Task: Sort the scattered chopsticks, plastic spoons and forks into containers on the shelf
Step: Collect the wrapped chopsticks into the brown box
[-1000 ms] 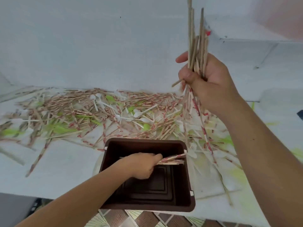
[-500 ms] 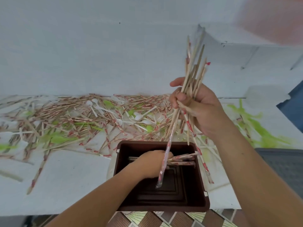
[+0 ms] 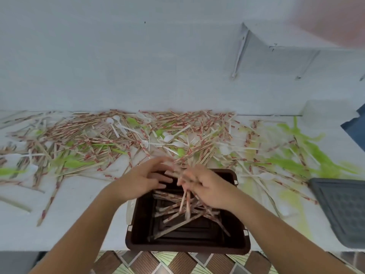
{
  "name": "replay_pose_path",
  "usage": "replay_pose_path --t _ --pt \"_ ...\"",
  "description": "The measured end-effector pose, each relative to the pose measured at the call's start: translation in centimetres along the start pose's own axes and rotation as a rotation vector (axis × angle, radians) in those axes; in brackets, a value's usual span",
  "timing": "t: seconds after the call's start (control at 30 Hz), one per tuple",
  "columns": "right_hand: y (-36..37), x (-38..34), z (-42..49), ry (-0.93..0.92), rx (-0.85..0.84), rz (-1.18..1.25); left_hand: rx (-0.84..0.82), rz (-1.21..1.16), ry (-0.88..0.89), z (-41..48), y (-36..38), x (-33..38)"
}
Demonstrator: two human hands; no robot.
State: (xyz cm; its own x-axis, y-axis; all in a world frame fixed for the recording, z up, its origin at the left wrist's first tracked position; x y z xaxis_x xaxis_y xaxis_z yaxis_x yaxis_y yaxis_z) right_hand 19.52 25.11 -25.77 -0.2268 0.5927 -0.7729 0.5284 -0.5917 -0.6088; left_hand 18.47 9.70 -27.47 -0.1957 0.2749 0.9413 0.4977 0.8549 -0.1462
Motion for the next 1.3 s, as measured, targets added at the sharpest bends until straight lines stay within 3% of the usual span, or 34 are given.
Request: replay_pose_path --t 0.13,0.2,0.3,0.43,0.6,0.77,0.9,0.93,1.0,1.07,1.13,1.2,1.3 --pt "3.4 1.9 1.3 -0.070 -0.040 -0.555 0.024 -0.262 -0.060 0.3 -2.2 -0.1" --pt "4.5 2.2 1.6 -0.113 -0.031 -0.749 0.026 -0.081 -0.039 0.5 -1.9 0.3" --pt "5.3 1.5 1.3 -0.146 0.036 -0.860 -0.057 0.412 -0.005 0.0 0.9 0.9" --pt "5.6 0.8 0.5 -0.190 0.108 -0.947 -0.128 0.631 -0.013 -0.2 3.2 0.7" --pt "6.0 3.5 -0.1 -0.047 -0.030 -0.811 -0.250 0.867 0.017 0.4 5.6 -1.8" --pt "5.3 3.7 -1.5 -0.015 -0.080 -0.470 -0.115 1.071 0.088 1.3 5.4 -2.4" --pt "2.2 5.2 -2.8 0.171 0.214 -0.407 0.023 1.045 0.425 0.9 5.9 1.1" --pt "2.0 5.9 -2.8 0.237 0.242 -0.411 0.017 1.083 0.534 0.6 6.8 1.9" --pt "3.1 7.4 -2.1 0.350 0.141 -0.454 -0.037 1.200 0.675 0.7 8.7 1.9" --pt "5.4 8.6 -1.3 0.399 -0.046 -0.581 -0.111 1.353 0.615 1.8 9.9 -0.1" --pt "6.9 9.3 -1.0 0.407 -0.179 -0.761 -0.176 1.431 0.384 3.2 9.7 -3.5" --pt "7.3 10.0 -0.8 0.401 -0.256 -0.889 -0.222 1.429 0.131 3.8 9.0 -7.1" --pt "7.8 10.4 -0.9 0.379 -0.323 -1.046 -0.290 1.405 -0.018 3.7 9.1 -9.8"
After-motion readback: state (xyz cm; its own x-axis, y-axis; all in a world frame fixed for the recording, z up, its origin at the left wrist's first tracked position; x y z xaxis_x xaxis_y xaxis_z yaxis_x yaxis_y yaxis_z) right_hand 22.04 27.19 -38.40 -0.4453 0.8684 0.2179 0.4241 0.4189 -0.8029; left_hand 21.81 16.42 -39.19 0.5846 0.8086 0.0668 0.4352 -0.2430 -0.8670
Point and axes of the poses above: each hand's wrist, its own z-axis towards the middle knuckle, its own y-axis out of the palm, x = y × z, the point moved 10 cm from there along z, towards the middle knuckle, and after that the axes turned 4 degrees about -z, right-handed, at the moved point
